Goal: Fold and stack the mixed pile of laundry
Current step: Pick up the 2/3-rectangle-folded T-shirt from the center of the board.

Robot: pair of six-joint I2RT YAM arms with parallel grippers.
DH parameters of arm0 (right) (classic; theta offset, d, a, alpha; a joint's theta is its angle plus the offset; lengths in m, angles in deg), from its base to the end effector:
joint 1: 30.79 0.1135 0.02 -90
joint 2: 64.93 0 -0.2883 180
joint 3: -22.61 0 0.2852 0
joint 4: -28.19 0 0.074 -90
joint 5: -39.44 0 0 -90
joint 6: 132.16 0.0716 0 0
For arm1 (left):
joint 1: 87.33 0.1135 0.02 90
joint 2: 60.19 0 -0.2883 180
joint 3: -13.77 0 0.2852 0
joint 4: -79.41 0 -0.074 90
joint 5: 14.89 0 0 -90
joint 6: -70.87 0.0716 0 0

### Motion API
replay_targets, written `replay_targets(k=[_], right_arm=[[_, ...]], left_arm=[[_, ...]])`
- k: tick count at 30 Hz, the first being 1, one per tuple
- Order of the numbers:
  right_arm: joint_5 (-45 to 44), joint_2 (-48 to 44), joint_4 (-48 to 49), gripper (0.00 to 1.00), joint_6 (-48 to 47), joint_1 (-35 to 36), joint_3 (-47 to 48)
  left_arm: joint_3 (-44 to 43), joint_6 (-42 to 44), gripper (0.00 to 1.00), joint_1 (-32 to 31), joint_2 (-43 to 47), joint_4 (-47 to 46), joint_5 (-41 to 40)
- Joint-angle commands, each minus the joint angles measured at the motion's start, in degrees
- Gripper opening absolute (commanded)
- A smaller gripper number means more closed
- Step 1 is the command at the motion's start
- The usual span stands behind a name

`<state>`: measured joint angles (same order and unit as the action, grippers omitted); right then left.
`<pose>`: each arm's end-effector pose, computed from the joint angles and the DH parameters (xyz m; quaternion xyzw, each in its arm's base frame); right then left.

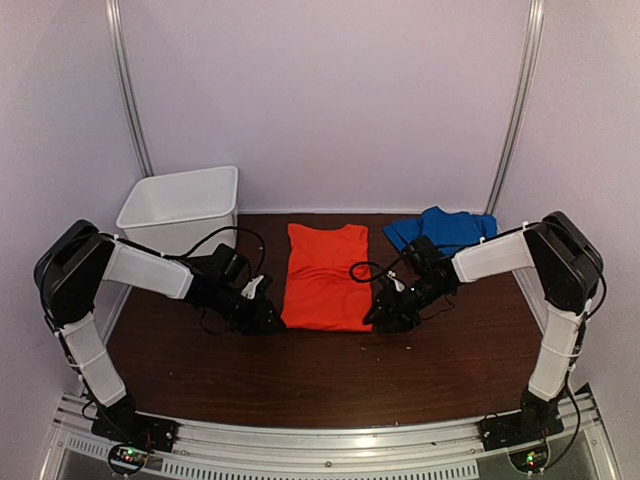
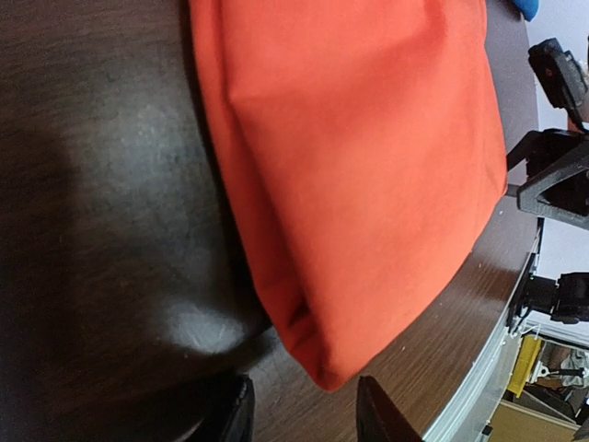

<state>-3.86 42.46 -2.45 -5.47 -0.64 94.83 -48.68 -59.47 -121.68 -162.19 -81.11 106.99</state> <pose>0.3108 0.2408 0.1121 0.0317 -0.9010 -0.4294 0.0529 0.2835 -0.2395 0.0983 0.0248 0.9292 -0.3661 0.0435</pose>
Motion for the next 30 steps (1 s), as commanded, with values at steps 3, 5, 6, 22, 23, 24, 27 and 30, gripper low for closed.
replay_targets(k=[3, 5, 6, 22, 23, 24, 27, 30], right_arm=[[1.4, 4.0, 11.6, 0.51, 6.7, 0.3, -2.3], [2.0, 4.4, 13.6, 0.5, 8.1, 0.3, -2.9], [2.2, 4.6, 14.7, 0.48, 8.6, 0.3, -3.3], [2.4, 1.2, -0.9, 0.0, 3.3, -2.0, 13.0], [2.4, 1.0, -1.8, 0.0, 2.8, -2.3, 13.4], [1.8, 0.4, -2.7, 0.0, 2.3, -2.3, 13.3], [1.7, -2.2, -2.6, 0.0, 1.9, -2.0, 8.3], [2.2, -4.8, -0.6, 0.0, 2.5, -0.8, 0.0]], left_arm=[[2.0, -5.5, 0.39, -0.1, -1.2, -13.2, 2.2], [2.4, -7.1, 0.39, -0.1, -1.0, -16.2, 3.1], [2.4, -7.6, 0.39, -0.1, -1.0, -17.0, 3.2], [-10.3, -3.7, 0.0, 1.2, 3.2, -4.2, 0.5], [-10.7, -3.0, 0.0, 1.4, 3.6, -3.0, -0.1], [-10.7, -2.2, 0.0, 1.5, 4.1, -1.9, -0.6], [-6.0, -2.9, 0.0, 1.3, 5.5, -2.2, 0.7], [0.5, -4.6, 0.0, -0.6, 7.2, -4.6, 2.0]])
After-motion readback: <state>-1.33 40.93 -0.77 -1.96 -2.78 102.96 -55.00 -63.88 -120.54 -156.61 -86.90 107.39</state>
